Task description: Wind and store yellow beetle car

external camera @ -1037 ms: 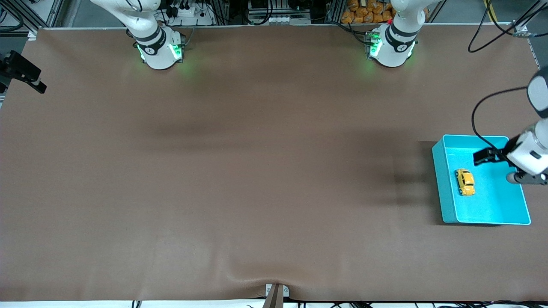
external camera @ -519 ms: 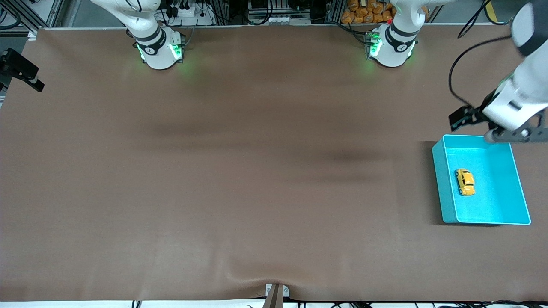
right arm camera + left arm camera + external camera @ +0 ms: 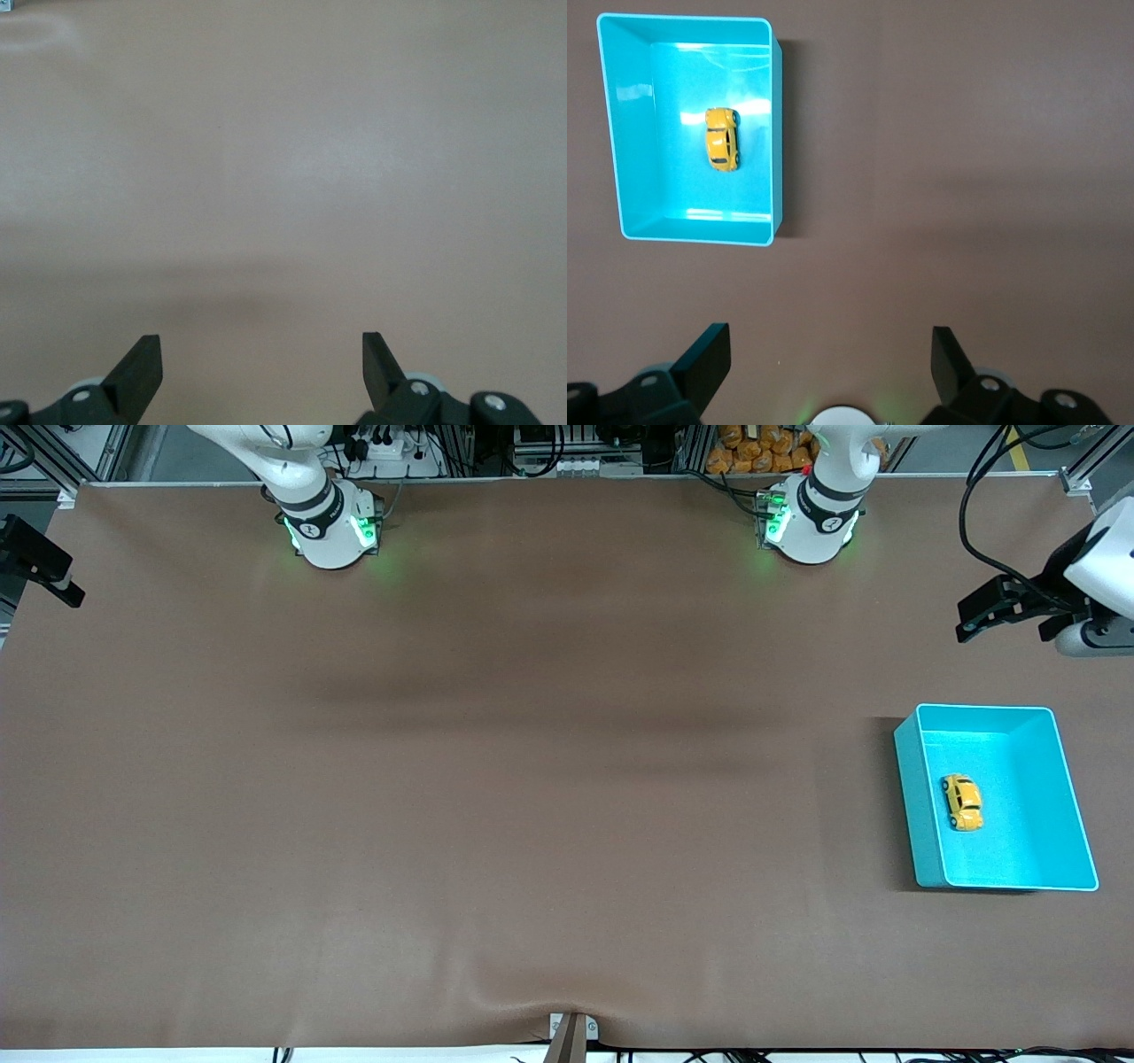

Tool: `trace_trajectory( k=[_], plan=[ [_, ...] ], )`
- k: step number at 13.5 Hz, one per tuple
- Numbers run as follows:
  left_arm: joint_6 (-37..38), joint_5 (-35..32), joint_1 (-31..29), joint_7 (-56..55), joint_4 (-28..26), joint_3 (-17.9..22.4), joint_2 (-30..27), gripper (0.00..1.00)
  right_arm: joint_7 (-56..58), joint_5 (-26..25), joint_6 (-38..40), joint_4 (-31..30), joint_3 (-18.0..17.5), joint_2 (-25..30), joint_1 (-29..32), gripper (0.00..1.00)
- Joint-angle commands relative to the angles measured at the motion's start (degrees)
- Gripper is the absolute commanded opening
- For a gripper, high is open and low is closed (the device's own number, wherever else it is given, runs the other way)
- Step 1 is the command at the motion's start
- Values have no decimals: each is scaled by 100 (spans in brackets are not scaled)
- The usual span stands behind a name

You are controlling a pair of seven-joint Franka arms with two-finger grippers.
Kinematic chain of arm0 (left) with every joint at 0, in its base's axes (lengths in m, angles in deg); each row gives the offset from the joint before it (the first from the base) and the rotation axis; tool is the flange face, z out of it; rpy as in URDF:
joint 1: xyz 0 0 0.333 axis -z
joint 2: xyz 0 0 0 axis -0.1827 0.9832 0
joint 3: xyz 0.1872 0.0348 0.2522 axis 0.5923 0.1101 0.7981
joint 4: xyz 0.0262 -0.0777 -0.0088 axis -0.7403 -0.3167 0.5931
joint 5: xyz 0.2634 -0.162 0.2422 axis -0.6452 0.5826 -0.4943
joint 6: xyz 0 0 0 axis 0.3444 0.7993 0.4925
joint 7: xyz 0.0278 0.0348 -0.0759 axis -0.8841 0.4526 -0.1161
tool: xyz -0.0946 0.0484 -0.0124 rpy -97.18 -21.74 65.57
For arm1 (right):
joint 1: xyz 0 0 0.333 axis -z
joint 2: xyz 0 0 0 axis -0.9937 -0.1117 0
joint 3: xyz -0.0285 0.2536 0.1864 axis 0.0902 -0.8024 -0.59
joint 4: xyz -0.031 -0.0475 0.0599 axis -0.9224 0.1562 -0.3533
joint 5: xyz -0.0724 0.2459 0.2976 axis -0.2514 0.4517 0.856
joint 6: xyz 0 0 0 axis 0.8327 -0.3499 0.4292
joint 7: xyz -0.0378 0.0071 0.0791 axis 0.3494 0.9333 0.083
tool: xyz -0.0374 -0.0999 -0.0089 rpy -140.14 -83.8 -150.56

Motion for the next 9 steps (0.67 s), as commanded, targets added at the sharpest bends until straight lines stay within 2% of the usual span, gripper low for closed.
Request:
trace_trajectory(
  k=[1, 9],
  plan=[
    [368, 39, 208, 203, 409, 143, 36, 100, 79, 61, 92, 76, -35, -8, 109, 100],
    [386, 4, 209, 547, 383, 196, -60, 100, 96, 52, 144, 103, -43, -8, 153, 100]
  ],
)
